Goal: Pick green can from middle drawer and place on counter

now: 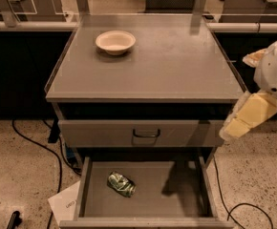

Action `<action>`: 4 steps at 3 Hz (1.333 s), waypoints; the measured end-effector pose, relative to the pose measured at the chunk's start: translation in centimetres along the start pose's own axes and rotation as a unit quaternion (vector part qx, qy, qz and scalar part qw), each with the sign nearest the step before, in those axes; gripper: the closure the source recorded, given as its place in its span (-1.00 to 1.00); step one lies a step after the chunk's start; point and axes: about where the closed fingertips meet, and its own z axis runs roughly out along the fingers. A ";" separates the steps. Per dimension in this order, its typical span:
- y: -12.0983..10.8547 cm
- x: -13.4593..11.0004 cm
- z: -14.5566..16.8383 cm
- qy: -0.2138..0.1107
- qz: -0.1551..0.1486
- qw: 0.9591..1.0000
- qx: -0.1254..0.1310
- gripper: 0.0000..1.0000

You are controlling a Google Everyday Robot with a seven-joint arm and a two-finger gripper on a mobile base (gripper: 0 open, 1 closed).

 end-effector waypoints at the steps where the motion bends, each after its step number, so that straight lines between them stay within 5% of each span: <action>1: 0.2 0.3 2.3 -0.033 0.036 0.998 0.027 -1.00; 3: -0.6 -0.1 2.3 -0.042 0.035 0.998 0.043 -1.00; 4: 0.3 1.0 5.0 -0.036 0.056 0.998 0.016 -1.00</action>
Offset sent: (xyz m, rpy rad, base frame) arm 0.0051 0.0034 -0.0184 0.0595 -0.0464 -0.0550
